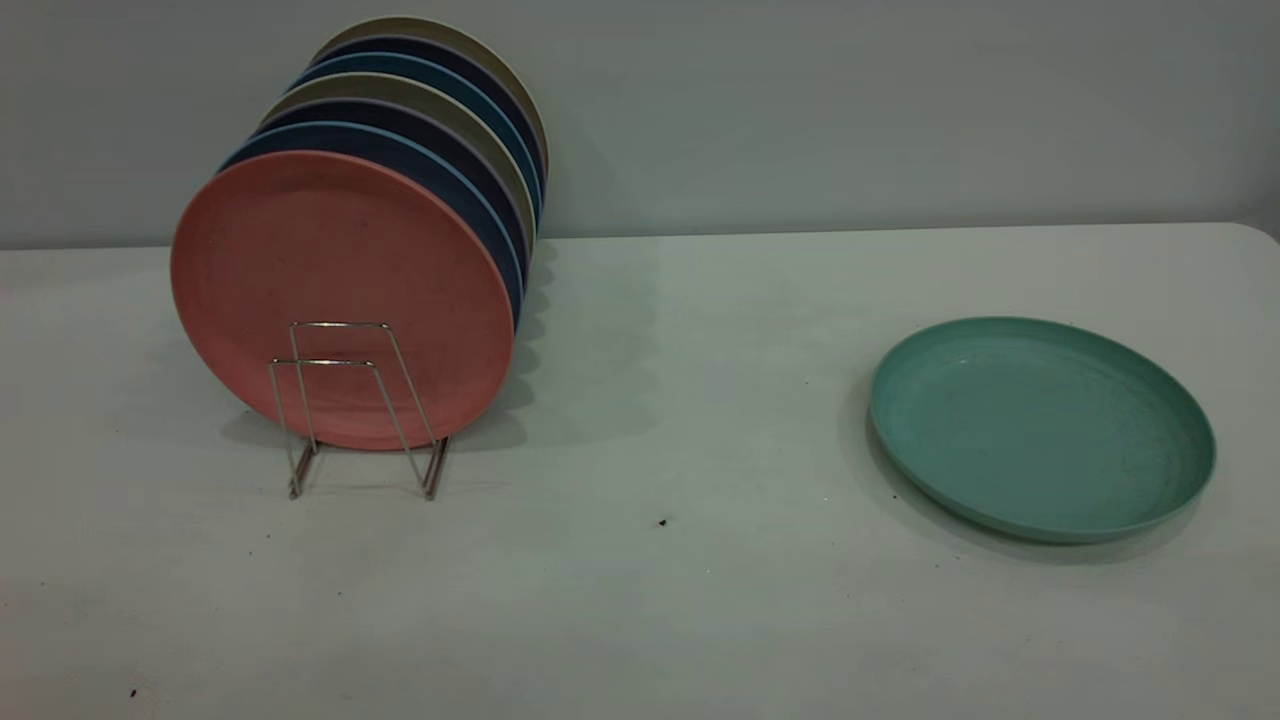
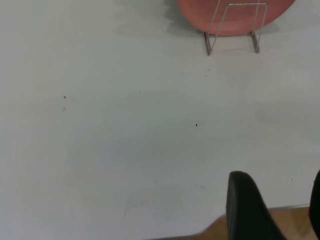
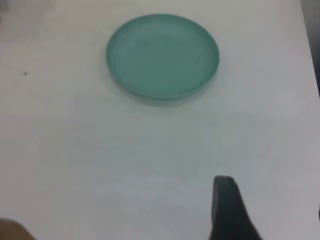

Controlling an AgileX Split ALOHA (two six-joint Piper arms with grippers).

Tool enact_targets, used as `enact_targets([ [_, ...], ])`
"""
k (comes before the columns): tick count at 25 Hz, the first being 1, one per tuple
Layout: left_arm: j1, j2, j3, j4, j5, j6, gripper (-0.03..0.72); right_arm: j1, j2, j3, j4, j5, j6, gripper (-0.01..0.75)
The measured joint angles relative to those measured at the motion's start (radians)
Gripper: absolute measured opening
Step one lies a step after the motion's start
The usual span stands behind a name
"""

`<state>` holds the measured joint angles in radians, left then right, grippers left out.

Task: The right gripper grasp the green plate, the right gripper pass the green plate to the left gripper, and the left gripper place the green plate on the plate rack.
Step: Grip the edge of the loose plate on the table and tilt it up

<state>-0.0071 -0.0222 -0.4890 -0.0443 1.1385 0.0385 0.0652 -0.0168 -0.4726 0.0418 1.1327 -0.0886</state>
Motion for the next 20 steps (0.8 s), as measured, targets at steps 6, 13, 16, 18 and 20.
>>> enact_targets([
  [6,0.0,0.0,0.0,-0.004,0.0,0.0,0.338,0.0,0.0,0.0,0.006,0.0,0.0,0.442],
  [13,0.0,0.0,-0.001,0.019,-0.014,-0.004,0.338,0.0,0.0,0.0,0.008,0.0,0.0,0.433],
  [16,0.0,0.012,-0.027,0.044,-0.071,-0.012,0.359,0.0,0.024,-0.015,0.008,-0.014,-0.001,0.433],
  [18,0.0,0.058,-0.061,0.044,-0.124,-0.02,0.389,0.0,0.079,-0.041,0.008,-0.051,-0.001,0.434],
  [20,0.0,0.14,-0.095,0.044,-0.167,-0.023,0.421,0.0,0.163,-0.072,0.008,-0.091,-0.005,0.443],
])
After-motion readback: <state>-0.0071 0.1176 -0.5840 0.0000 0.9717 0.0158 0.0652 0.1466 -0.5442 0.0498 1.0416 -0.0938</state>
